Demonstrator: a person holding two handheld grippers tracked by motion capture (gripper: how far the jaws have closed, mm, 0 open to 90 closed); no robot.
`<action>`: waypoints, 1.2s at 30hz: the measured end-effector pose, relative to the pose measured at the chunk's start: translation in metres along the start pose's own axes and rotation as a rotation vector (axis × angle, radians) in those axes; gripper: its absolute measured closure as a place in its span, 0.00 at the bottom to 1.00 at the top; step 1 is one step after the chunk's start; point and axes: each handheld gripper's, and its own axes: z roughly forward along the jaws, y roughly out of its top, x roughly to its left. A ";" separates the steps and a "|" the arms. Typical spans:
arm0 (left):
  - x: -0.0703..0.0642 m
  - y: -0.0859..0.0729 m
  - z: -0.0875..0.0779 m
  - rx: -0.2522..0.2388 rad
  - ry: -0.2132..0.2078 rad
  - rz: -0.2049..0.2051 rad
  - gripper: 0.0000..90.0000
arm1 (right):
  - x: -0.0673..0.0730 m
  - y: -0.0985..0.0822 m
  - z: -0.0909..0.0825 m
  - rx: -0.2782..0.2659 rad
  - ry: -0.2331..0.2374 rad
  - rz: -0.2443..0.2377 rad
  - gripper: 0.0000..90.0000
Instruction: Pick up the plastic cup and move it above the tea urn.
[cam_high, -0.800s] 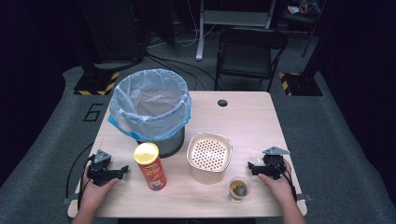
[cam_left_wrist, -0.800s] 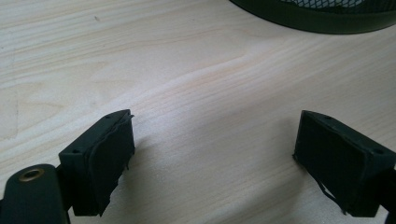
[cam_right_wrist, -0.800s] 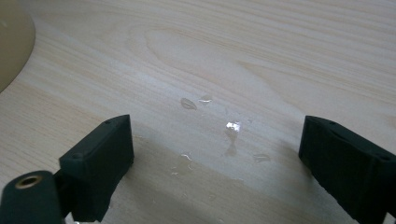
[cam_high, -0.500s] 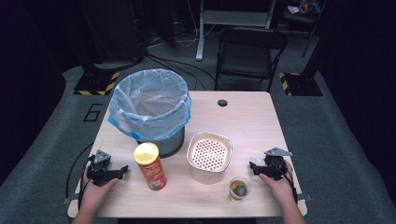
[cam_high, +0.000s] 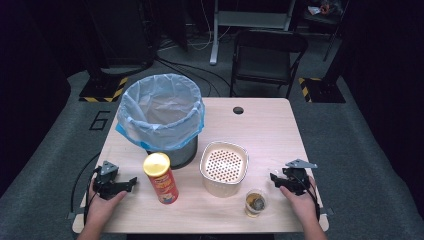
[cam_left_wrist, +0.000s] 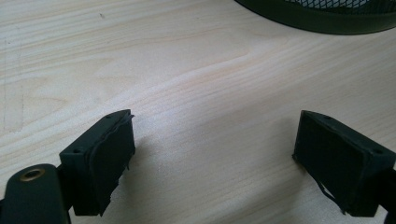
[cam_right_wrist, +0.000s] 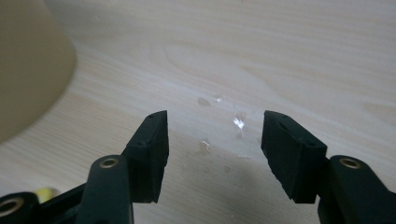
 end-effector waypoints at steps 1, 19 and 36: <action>0.000 0.000 0.000 0.000 0.000 0.000 0.13 | 0.002 0.004 -0.006 -0.011 0.006 0.010 0.46; 0.000 0.000 0.000 0.000 0.001 0.001 0.13 | 0.069 0.028 -0.083 -0.075 0.215 -0.108 0.31; 0.000 0.000 0.000 -0.001 0.001 0.001 0.13 | 0.111 0.002 -0.085 -0.041 0.215 -0.160 0.17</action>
